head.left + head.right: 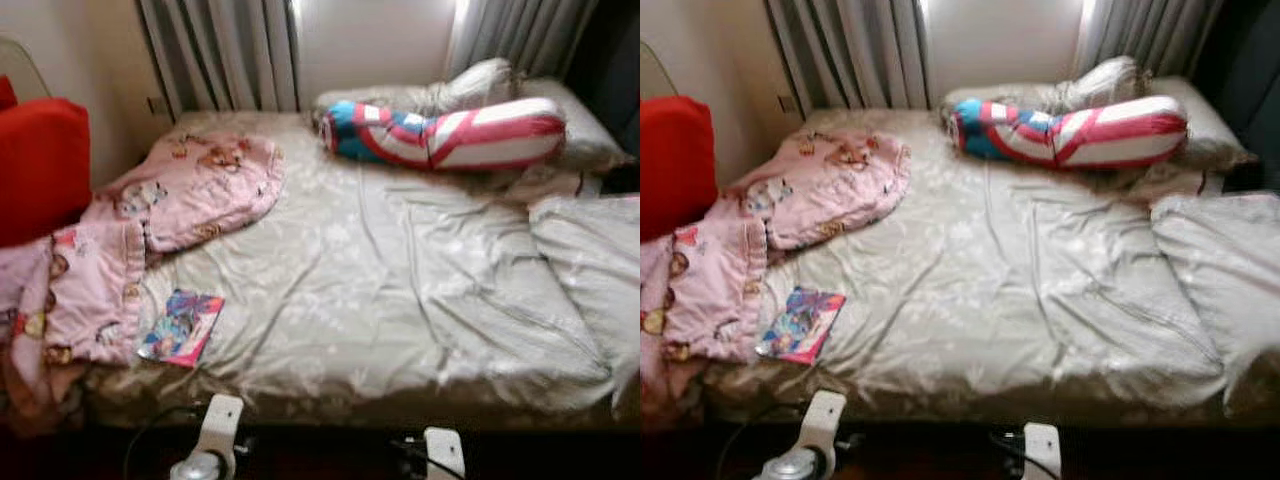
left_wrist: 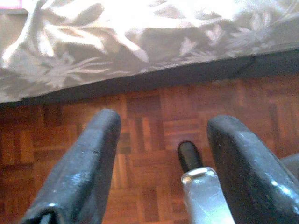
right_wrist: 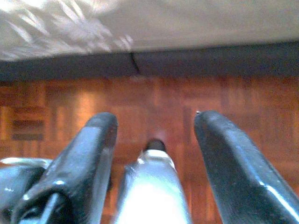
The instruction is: Clean up the room
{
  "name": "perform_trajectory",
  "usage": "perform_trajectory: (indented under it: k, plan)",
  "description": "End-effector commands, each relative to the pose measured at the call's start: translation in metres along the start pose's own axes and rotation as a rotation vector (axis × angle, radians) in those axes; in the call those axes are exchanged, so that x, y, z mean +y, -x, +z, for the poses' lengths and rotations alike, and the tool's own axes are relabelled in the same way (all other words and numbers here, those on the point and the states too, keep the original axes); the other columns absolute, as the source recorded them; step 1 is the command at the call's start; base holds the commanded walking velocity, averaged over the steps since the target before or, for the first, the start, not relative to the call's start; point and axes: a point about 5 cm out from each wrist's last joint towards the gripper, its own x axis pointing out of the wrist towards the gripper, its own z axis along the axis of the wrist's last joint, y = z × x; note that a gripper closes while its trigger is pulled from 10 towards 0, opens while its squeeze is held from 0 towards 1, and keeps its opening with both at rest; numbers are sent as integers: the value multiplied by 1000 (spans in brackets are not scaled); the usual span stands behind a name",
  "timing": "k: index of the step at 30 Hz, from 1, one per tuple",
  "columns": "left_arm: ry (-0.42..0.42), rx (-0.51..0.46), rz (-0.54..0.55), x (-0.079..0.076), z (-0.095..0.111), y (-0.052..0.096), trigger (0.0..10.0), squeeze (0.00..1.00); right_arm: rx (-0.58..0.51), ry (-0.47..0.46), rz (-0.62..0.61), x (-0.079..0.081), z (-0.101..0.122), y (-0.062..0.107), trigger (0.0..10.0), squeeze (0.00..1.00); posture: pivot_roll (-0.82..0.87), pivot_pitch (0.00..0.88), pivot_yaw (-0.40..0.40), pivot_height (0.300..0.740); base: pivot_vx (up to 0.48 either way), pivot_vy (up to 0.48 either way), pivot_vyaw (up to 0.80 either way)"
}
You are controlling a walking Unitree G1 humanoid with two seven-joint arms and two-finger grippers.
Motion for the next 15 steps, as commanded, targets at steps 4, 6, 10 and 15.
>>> perform_trajectory:
  k: [4, 6, 10, 15]
  plan:
    - [-20, 24, 17, 9, -5, 2, 10000, 0, -9, 5, 13, 7, 5, -1, 10000, 0, -79, 0, 6, 740, 0, 419, 0]
    - [-18, 24, 17, 9, -5, 2, 10000, 0, -8, 10, 15, 7, 5, -1, 10000, 0, -78, 0, 4, 740, 0, 420, 0]
    - [-17, 25, 17, 9, -5, 2, 10000, 0, -17, 29, 22, 8, 6, -1, 10000, 0, -78, 0, 4, 740, 0, 422, 0]
    - [-15, 25, 16, 9, -5, 2, 10000, 0, -40, 40, 15, 6, 9, -1, 10000, 0, -77, 0, 4, 740, 0, 422, 415]
